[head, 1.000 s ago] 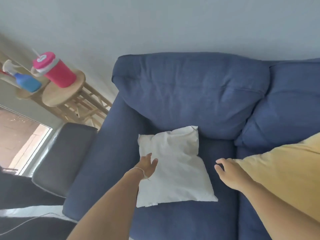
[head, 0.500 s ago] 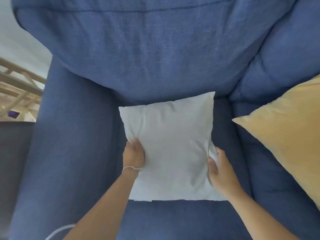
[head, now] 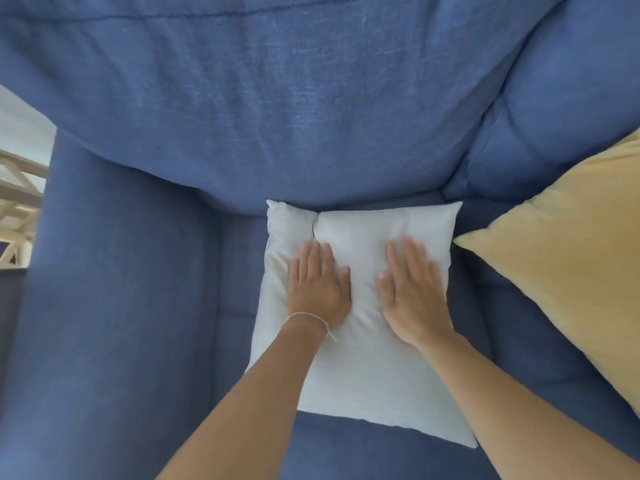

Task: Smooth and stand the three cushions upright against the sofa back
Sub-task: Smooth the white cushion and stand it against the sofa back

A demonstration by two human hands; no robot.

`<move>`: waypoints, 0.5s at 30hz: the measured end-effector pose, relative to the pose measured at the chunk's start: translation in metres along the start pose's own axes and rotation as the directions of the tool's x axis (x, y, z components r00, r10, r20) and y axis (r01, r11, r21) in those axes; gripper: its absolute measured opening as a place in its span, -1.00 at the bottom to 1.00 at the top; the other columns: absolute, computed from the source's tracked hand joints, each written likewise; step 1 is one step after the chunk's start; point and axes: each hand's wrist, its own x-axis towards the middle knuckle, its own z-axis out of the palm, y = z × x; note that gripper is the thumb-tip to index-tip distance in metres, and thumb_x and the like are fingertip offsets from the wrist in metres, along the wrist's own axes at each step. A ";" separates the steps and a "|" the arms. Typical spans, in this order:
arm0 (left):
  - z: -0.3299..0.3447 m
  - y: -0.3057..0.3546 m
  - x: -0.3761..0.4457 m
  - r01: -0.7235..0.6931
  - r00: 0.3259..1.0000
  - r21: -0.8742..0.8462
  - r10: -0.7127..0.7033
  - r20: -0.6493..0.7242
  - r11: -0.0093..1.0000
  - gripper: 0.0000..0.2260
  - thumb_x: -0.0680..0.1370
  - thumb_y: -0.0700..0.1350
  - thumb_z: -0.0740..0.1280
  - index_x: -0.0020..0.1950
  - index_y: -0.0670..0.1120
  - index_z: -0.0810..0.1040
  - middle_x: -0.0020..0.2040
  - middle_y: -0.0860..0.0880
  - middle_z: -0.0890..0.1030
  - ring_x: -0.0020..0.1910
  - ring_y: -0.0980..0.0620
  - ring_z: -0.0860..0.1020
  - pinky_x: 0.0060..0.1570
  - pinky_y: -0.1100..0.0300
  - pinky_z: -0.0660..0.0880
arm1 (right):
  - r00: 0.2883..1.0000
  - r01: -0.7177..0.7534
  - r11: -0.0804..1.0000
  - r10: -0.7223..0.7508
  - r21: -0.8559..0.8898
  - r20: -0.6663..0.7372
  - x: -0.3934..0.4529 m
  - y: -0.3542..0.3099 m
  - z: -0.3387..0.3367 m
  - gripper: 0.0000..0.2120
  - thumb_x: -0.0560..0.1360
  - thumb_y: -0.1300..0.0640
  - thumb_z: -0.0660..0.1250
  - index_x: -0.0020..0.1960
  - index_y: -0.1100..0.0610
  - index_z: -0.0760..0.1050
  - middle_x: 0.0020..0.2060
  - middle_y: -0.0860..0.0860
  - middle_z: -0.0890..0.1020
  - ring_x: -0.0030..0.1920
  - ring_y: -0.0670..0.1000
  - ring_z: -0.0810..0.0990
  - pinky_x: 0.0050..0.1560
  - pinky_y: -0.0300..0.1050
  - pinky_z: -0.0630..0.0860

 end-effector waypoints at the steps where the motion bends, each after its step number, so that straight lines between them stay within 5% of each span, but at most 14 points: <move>1: 0.002 -0.001 0.005 0.010 1.000 0.018 -0.011 0.028 1.000 -0.28 0.54 0.21 -0.23 0.63 -0.11 0.05 0.64 -0.12 0.03 0.63 -0.13 -0.08 0.57 -0.07 -0.11 | 0.993 -0.018 0.997 0.026 -0.071 0.117 0.003 0.003 0.008 -0.28 0.57 -0.24 -0.29 0.67 0.03 -0.07 0.68 0.08 -0.06 0.66 0.11 -0.11 0.61 0.17 -0.08; 3: -0.008 0.000 0.015 -0.011 0.999 0.010 0.011 -0.038 1.000 -0.29 0.54 0.22 -0.19 0.63 -0.09 0.06 0.64 -0.14 0.00 0.62 -0.14 -0.11 0.56 -0.09 -0.15 | 0.985 -0.109 0.993 0.114 -0.050 0.132 0.014 0.002 0.006 -0.34 0.62 -0.22 -0.24 0.67 -0.01 -0.11 0.68 0.04 -0.12 0.66 0.10 -0.19 0.61 0.19 -0.17; 6: -0.018 -0.007 0.018 -0.070 0.991 -0.043 0.064 -0.115 0.997 -0.38 0.59 0.19 -0.11 0.63 -0.03 0.09 0.64 -0.09 0.04 0.63 -0.12 -0.08 0.56 -0.06 -0.15 | 0.994 -0.077 0.996 0.074 -0.032 -0.083 0.018 -0.007 -0.006 -0.42 0.68 -0.15 -0.08 0.67 -0.04 -0.03 0.68 0.05 -0.08 0.66 0.12 -0.16 0.60 0.15 -0.22; 10: -0.002 -0.030 0.005 -0.070 0.994 0.018 0.069 0.089 0.997 -0.38 0.61 0.23 -0.11 0.64 0.04 -0.02 0.65 -0.07 -0.02 0.63 -0.08 -0.11 0.56 0.00 -0.18 | 0.972 -0.043 0.988 0.076 -0.148 0.224 0.003 -0.004 0.004 -0.39 0.66 -0.19 -0.16 0.67 -0.08 -0.14 0.67 0.03 -0.16 0.66 0.10 -0.23 0.61 0.18 -0.19; 13: -0.017 -0.035 0.024 -0.100 0.993 0.038 0.102 -0.057 0.994 -0.30 0.55 0.26 -0.16 0.64 -0.03 0.05 0.64 -0.10 0.05 0.63 -0.11 -0.04 0.57 -0.07 -0.08 | 1.000 -0.006 0.996 0.003 -0.084 -0.027 0.013 -0.015 -0.003 -0.41 0.66 -0.15 -0.11 0.67 -0.03 0.00 0.67 0.06 -0.06 0.66 0.13 -0.16 0.60 0.16 -0.21; 15: -0.024 -0.040 0.034 -0.188 0.979 0.020 0.189 -0.078 0.982 -0.30 0.56 0.26 -0.13 0.64 -0.04 0.06 0.64 -0.08 0.06 0.63 -0.10 -0.01 0.57 -0.05 -0.05 | 0.997 0.074 0.992 -0.076 -0.100 -0.018 0.020 -0.018 -0.003 -0.40 0.64 -0.17 -0.13 0.66 -0.07 0.03 0.67 0.04 -0.03 0.66 0.10 -0.13 0.60 0.13 -0.19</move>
